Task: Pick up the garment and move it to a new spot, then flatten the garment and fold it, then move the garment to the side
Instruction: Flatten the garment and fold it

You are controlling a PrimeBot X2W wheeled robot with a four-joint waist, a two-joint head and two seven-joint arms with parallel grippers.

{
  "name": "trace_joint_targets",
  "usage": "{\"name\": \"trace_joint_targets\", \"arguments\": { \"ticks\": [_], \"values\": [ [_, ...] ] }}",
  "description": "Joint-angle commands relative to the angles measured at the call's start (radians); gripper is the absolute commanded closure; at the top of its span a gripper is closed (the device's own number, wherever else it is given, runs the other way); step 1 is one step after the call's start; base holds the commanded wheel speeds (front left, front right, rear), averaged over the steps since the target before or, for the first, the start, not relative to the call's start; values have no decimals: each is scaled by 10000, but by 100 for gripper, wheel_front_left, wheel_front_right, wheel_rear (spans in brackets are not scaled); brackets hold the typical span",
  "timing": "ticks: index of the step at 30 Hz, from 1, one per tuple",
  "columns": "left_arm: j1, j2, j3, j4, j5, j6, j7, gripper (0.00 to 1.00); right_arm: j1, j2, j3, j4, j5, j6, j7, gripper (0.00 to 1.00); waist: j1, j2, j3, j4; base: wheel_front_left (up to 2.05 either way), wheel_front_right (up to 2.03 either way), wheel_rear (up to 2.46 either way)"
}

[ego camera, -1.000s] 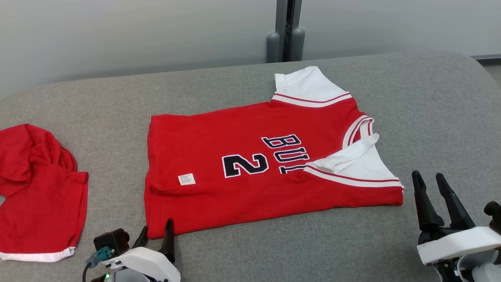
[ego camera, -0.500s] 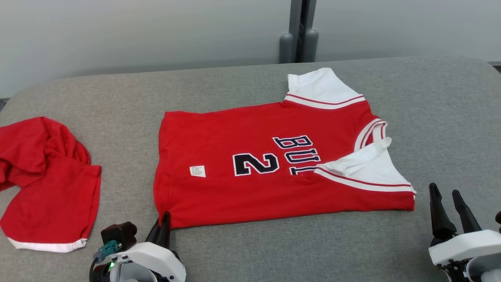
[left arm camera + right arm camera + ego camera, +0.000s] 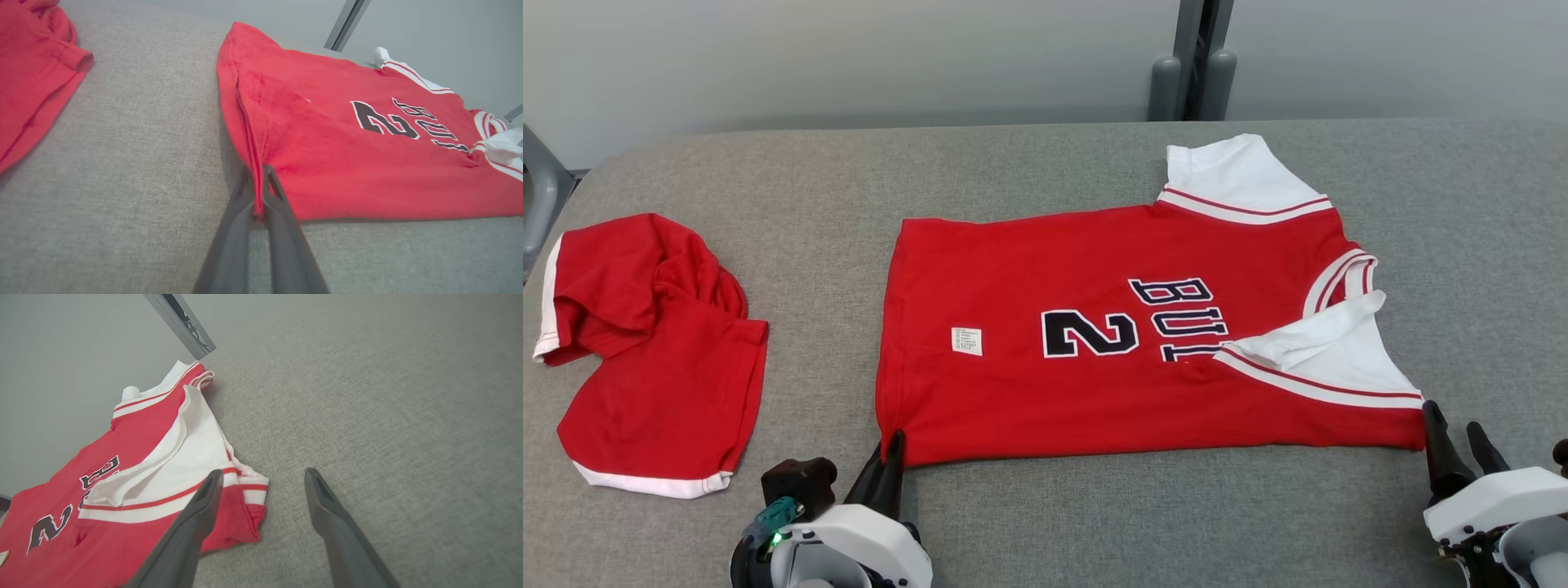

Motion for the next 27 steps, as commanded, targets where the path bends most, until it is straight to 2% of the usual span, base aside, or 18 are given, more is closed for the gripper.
{"name": "trace_joint_targets", "arguments": {
  "ticks": [1, 10, 11, 12, 13, 14, 27],
  "values": [
    [52, 112, -7, -77, 58, 49, 27, 100, -168, -77, 43, 121, 124, 1, -87, 0, 0, 0, 47, 37, 0, 0, 0],
    [103, 254, -61, -373, 33, 170, 186, 100, -475, -214, 788, 403, 1048, 1, 113, 0, 0, 0, 145, 67, 0, 0, 0],
    [92, 273, -70, -410, 77, 220, 166, 100, -516, -234, 901, 442, 1106, 1, 150, 25, 0, 0, 150, 66, 0, 0, 0],
    [79, 292, -83, -430, 122, 247, 150, 100, -549, -246, 1011, 460, 1169, 1, 196, 58, 0, 0, 152, 64, 0, 0, 0],
    [70, 300, -98, -446, 153, 261, 149, 100, -569, -264, 1112, 470, 1242, 1, 198, 84, 0, 0, 153, 64, 0, 0, 0],
    [62, 309, -109, -463, 169, 289, 158, 100, -580, -297, 1197, 474, 1291, 1, 161, 100, 0, 0, 151, 64, 0, 0, 0],
    [583, 750, -265, -857, 206, 295, 241, 100, 109, -525, 1821, -42, 2314, 1, -456, 100, 0, 0, -261, -141, 0, 0, 0]
  ]
}}
